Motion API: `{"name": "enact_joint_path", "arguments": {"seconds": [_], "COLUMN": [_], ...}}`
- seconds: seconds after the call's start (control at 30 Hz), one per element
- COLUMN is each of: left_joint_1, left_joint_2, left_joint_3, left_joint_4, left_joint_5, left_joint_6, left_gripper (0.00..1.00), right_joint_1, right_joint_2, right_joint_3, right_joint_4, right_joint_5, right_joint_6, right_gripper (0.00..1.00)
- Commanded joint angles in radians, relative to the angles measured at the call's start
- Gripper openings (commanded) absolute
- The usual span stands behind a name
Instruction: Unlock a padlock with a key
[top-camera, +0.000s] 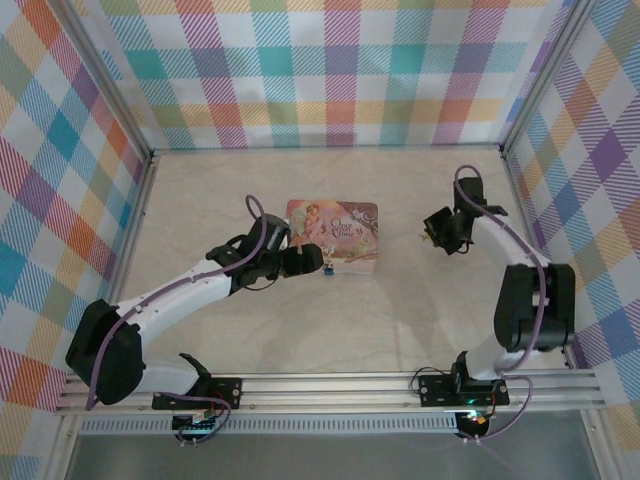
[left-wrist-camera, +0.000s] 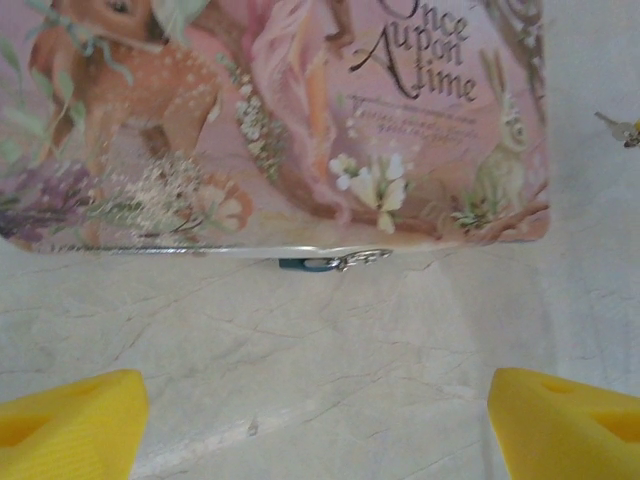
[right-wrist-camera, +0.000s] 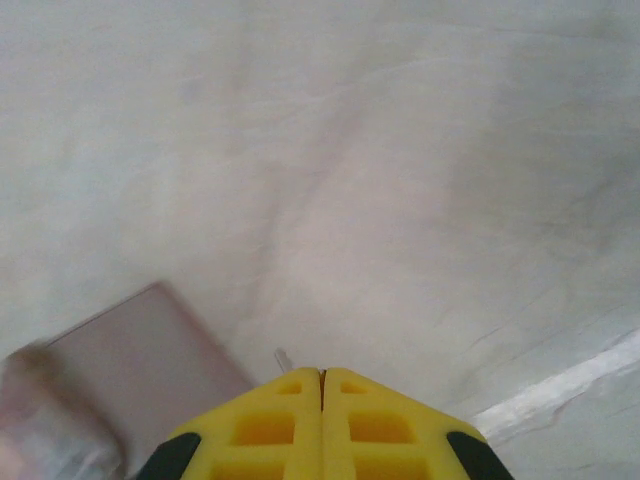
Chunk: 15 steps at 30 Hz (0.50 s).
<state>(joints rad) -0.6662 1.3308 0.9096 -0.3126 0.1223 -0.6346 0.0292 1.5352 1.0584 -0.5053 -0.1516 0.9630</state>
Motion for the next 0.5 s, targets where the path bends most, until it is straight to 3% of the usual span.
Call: {"name": "enact_joint_path", "arguments": {"seconds": [0.0,0.2,0.3,0.47], "left_joint_1": [-0.015,-0.015,-0.013,-0.013], "left_joint_2": [-0.025,-0.037,-0.039,-0.027], "left_joint_3": [0.052,0.078,0.085,0.102], "left_joint_4": [0.052,0.176,0.247,0.351], "left_joint_5": [0.035,0.134,0.176,0.234], "left_joint_6": [0.019,0.001,-0.013,-0.082], "left_gripper": [0.88,0.81,0.72,0.67], "right_joint_1": [0.018,0.066,0.094,0.148], "right_joint_2": [-0.081,-0.207,-0.258,-0.318], "right_joint_3": [-0.018,-0.003,0.006,-0.001], "right_joint_4": [0.038,0.080,0.095,0.141], "right_joint_5": [-0.120,-0.251,-0.285,-0.304], "right_joint_6": [-0.059,-0.094,-0.070,-0.011], "right_gripper": [0.00,0.00,0.00,0.00]}}
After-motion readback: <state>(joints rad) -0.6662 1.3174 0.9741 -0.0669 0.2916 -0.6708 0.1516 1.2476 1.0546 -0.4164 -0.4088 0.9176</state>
